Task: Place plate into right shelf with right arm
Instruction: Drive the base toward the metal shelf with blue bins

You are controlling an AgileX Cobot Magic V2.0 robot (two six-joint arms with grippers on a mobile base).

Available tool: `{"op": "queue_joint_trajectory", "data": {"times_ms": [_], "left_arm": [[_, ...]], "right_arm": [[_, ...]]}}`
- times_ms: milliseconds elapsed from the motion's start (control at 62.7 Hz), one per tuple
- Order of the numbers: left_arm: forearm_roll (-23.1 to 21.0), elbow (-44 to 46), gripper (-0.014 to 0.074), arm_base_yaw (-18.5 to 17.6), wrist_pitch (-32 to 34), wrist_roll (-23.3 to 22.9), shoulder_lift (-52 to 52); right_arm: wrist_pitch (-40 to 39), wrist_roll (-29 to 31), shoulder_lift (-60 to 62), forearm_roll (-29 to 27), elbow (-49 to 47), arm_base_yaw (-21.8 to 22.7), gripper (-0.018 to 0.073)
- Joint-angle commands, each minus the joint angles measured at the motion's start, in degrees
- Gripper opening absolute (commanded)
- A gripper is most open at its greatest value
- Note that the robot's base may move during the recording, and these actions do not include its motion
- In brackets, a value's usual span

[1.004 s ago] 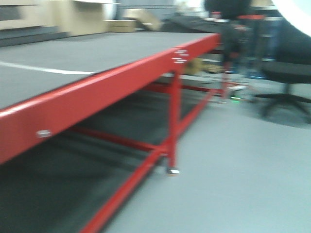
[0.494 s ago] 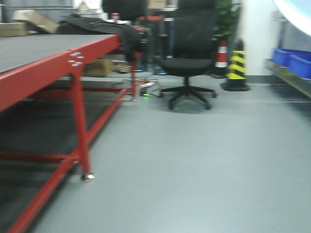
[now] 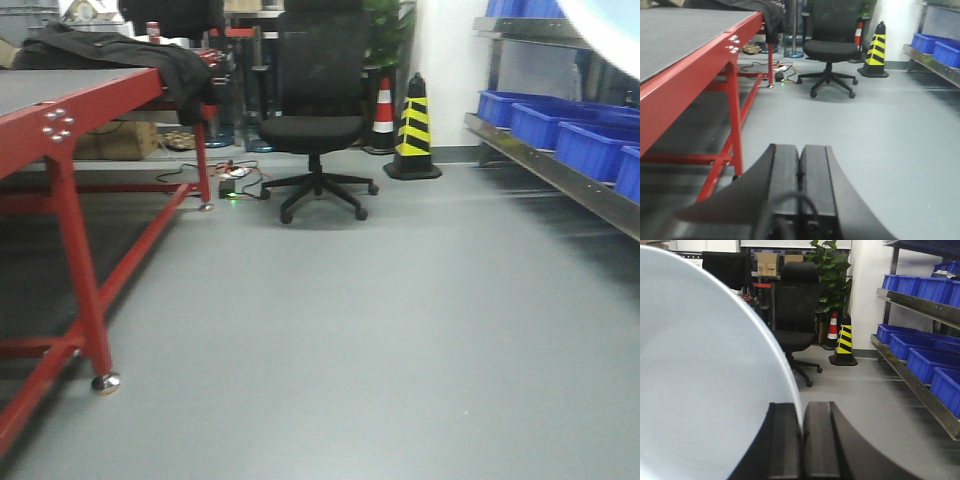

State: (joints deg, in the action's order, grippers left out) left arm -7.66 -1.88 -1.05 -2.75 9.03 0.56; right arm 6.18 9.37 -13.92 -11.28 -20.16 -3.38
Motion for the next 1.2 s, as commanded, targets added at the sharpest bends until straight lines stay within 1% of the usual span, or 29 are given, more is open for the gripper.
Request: {"op": "queue_joint_trajectory", "data": {"times_ms": [0, 1180], "left_arm": [[-0.47, -0.59, -0.0128, -0.11, 5.16, -0.40, 0.59], [-0.47, -0.59, -0.0128, -0.11, 5.16, -0.40, 0.59]], "right_arm": [[-5.28, 0.23, -0.44, -0.24, -1.71, 0.19, 0.0056], [-5.28, 0.23, -0.44, -0.24, -1.71, 0.19, 0.0056]]}}
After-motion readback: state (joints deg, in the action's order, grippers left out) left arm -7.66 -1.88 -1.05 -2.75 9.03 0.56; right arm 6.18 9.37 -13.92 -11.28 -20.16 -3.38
